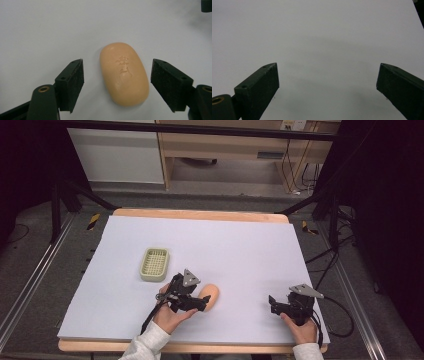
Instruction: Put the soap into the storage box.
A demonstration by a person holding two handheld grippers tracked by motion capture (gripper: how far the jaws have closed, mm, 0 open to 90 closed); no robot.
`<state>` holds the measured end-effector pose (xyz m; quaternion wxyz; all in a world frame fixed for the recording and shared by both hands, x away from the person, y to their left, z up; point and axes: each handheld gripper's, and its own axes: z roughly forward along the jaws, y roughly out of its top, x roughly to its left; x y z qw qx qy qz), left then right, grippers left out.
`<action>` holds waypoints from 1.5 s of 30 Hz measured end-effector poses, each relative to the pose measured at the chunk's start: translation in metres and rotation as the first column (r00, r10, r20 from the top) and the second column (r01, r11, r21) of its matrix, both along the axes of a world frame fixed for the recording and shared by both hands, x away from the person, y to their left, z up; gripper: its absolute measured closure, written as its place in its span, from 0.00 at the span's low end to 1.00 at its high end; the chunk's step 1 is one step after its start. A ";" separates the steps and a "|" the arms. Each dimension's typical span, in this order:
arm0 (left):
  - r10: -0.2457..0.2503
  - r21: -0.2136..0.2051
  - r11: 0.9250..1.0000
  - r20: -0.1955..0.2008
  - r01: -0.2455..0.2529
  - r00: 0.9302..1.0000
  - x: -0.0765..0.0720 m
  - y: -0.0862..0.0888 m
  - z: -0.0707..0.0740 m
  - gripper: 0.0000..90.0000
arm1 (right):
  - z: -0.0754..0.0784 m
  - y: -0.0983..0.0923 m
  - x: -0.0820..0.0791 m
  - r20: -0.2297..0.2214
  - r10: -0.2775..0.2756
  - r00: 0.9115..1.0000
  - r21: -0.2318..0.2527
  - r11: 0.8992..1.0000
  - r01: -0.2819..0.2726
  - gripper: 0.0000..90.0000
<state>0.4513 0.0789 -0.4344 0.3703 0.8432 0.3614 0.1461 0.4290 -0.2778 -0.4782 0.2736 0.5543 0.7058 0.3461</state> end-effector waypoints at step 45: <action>-0.009 0.118 0.993 -0.086 0.019 0.996 0.017 -0.037 -0.029 0.29 | -0.001 0.000 0.001 -0.008 0.004 1.000 0.008 1.000 -0.004 0.05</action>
